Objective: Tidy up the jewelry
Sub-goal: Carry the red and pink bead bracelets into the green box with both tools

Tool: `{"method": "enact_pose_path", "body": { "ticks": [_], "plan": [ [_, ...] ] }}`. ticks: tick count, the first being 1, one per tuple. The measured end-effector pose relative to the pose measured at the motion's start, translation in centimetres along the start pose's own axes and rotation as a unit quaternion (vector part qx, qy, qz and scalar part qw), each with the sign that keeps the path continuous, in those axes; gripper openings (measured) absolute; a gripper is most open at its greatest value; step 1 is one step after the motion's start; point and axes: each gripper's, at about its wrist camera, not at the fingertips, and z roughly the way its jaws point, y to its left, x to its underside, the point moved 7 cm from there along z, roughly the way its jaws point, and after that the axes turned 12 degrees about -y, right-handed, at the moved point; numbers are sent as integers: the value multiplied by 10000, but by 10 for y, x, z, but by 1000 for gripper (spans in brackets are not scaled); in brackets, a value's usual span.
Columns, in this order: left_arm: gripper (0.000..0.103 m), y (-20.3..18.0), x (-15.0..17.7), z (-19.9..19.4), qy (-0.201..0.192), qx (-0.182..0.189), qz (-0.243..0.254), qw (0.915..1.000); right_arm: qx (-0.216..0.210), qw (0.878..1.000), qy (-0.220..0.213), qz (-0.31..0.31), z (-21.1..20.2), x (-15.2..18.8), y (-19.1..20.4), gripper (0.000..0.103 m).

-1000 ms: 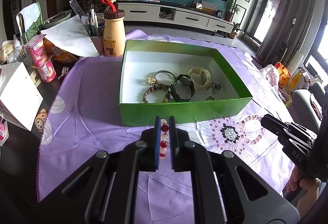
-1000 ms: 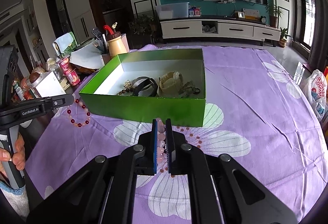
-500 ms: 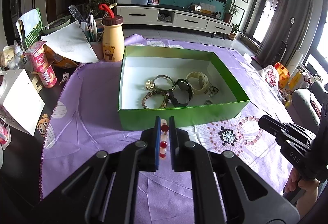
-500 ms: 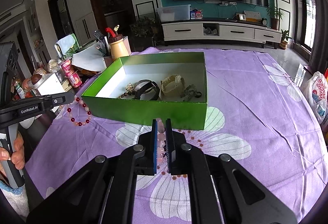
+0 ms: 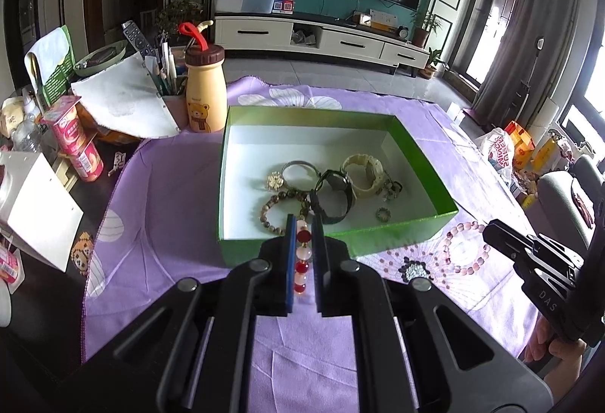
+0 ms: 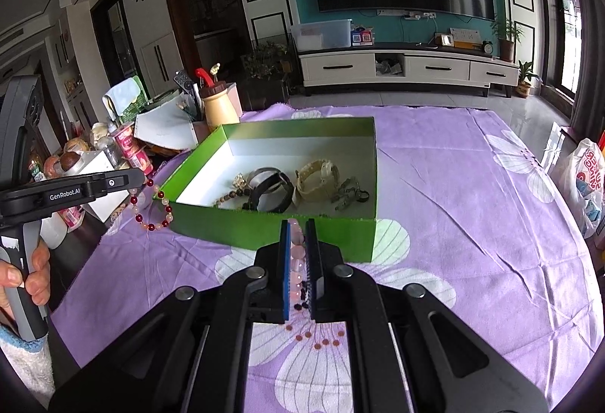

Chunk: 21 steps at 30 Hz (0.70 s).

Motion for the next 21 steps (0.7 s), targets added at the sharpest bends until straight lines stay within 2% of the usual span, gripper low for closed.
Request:
{"method": "enact_pose_path", "body": {
  "ticks": [11, 21],
  "plan": [
    [7, -1, -40, 31, 40, 132, -155, 9998, -109, 9994, -244, 239, 24, -46, -5, 7],
    [7, 1, -54, 75, 174, -197, 93, 9996, -187, 9986, -276, 399, 64, -72, -7, 7]
  ]
}}
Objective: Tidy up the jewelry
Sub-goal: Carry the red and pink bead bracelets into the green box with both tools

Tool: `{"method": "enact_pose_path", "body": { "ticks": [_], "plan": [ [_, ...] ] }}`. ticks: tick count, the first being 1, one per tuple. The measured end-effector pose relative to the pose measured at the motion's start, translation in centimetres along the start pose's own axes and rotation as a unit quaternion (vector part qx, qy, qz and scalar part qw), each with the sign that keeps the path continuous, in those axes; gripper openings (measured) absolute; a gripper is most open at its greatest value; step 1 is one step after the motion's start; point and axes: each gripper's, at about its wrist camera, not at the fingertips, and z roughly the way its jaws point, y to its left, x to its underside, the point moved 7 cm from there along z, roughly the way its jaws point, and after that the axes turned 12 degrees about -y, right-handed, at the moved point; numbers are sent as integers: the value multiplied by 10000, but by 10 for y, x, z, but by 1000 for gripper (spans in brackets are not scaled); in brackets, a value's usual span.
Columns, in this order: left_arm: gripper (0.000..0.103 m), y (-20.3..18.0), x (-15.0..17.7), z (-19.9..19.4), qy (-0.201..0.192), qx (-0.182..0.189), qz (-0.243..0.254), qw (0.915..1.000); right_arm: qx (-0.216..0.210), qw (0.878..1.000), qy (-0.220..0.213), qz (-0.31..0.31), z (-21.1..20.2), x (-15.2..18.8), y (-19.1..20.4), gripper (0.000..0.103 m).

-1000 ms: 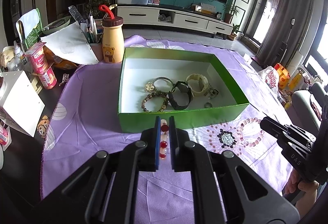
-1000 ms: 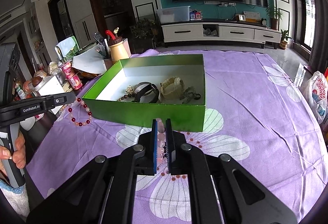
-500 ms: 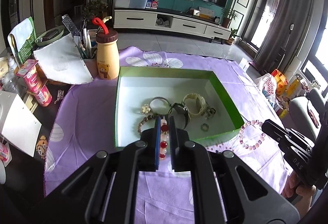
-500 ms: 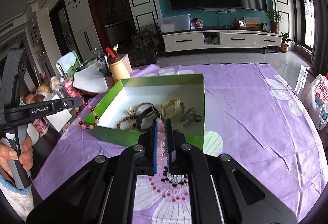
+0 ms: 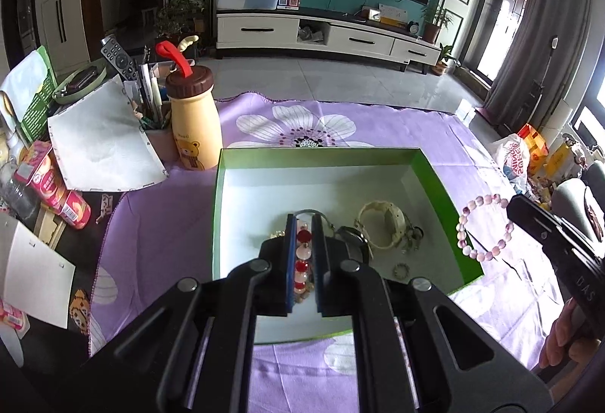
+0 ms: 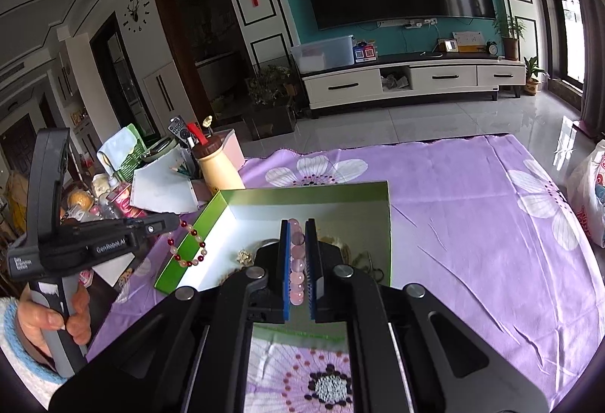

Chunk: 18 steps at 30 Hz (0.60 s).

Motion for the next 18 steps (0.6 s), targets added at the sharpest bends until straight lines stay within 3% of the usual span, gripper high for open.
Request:
{"method": "enact_pose_path", "body": {
  "ticks": [18],
  "plan": [
    [7, -6, -14, 58, 132, -126, 212, 9996, 97, 9995, 292, -82, 65, -6, -6, 7]
  ]
}}
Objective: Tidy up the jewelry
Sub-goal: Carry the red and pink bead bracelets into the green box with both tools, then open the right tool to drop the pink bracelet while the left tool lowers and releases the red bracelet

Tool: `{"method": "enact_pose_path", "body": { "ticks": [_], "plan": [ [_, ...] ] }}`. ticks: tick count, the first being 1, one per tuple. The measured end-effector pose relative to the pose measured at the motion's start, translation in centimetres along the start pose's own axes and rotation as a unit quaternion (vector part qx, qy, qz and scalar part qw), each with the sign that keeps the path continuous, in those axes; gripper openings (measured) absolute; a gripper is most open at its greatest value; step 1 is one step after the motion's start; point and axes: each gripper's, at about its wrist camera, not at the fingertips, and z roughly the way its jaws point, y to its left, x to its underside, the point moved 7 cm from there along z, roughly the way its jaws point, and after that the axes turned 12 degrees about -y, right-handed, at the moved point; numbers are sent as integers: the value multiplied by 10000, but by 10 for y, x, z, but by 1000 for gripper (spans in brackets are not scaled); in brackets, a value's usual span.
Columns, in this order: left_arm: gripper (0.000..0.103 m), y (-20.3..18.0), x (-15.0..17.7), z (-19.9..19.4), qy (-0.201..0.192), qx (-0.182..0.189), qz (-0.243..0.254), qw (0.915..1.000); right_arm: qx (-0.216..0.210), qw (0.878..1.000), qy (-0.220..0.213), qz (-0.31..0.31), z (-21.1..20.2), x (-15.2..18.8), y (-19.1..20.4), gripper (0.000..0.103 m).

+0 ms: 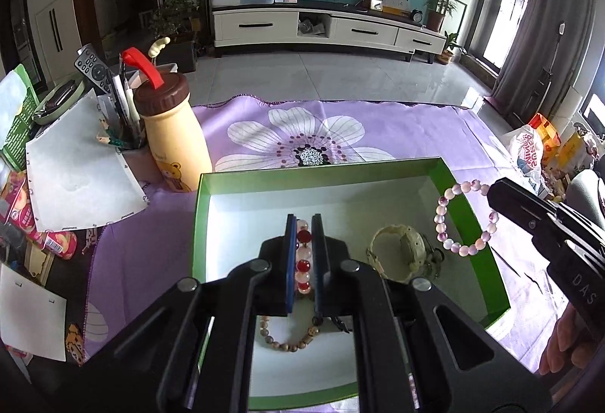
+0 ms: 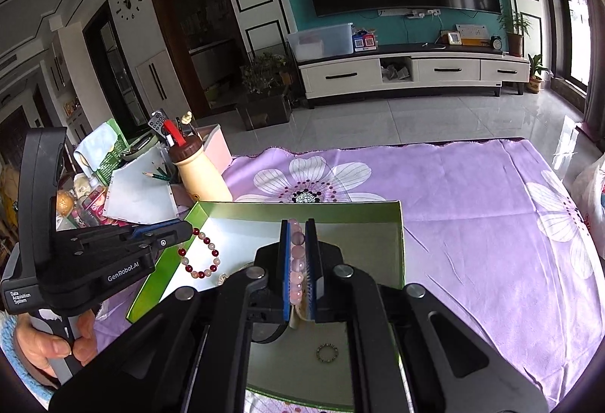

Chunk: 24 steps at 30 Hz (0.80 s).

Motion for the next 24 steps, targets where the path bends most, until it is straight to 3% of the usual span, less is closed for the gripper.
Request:
{"method": "enact_pose_path", "body": {
  "ticks": [24],
  "plan": [
    [7, -1, -10, 55, 280, -98, -76, 9995, 35, 9986, 528, 30, 55, 12, -6, 7]
  ]
}}
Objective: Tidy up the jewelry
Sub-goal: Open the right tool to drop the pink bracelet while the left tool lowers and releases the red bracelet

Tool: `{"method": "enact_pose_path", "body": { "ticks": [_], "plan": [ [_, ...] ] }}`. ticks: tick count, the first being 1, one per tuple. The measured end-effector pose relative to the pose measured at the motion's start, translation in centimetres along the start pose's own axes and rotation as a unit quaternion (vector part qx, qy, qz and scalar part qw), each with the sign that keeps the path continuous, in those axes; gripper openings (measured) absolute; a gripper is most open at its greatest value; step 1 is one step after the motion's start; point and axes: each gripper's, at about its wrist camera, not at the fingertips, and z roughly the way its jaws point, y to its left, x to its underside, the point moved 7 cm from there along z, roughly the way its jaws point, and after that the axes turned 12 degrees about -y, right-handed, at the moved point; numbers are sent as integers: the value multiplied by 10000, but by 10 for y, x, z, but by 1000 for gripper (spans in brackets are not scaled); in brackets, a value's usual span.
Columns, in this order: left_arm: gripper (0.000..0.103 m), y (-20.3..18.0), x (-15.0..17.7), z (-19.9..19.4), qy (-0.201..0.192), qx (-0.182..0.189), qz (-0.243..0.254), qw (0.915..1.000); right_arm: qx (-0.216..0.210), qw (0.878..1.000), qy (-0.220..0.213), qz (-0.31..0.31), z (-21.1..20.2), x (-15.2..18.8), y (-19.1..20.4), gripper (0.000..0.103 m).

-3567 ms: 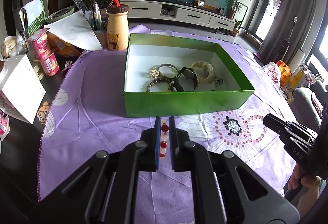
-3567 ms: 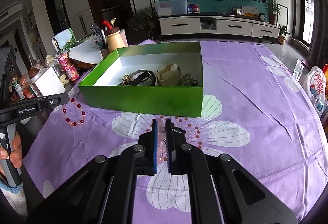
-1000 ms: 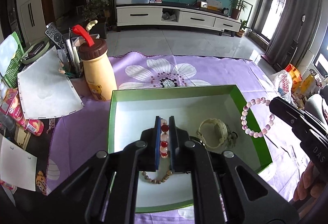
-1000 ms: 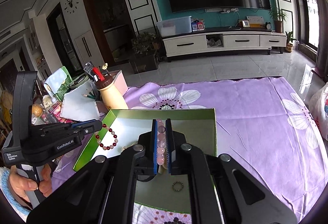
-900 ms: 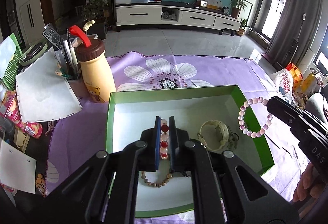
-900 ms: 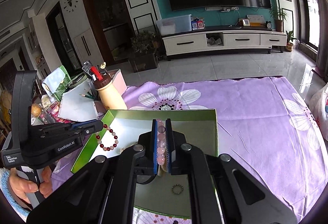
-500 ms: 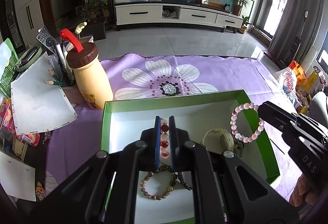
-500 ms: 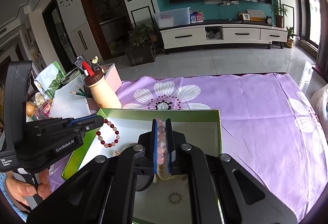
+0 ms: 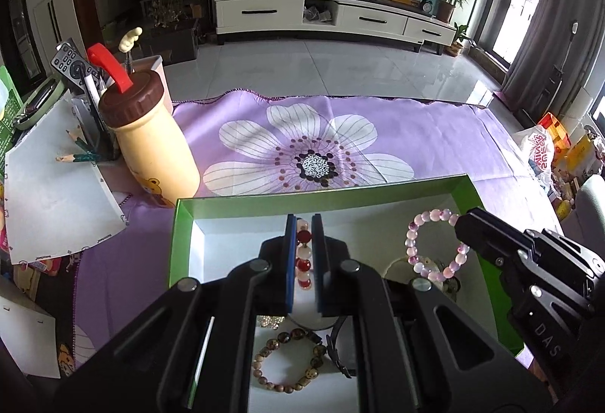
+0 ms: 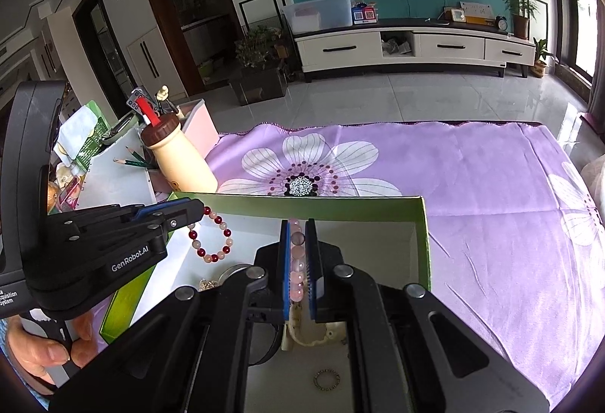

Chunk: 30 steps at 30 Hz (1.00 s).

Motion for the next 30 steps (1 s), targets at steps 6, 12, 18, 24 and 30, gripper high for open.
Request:
{"method": "enact_pose_path", "body": {
  "ticks": [6, 12, 18, 24, 30],
  "plan": [
    [7, 4, 3, 14, 102, -79, -35, 9999, -6, 9999, 139, 5, 15, 3, 3, 7],
    [7, 7, 7, 25, 190, -158, -26, 9997, -2, 9995, 291, 109, 29, 8, 0, 7],
    [7, 9, 10, 31, 276, -225, 57, 9993, 103, 9989, 423, 174, 39, 11, -7, 7],
    [7, 12, 15, 37, 342, -300, 76, 9989, 251, 9981, 533, 156, 45, 16, -14, 7],
    [7, 20, 16, 40, 381, -395, 60, 9985, 392, 9974, 585, 124, 48, 17, -22, 7]
  ]
}}
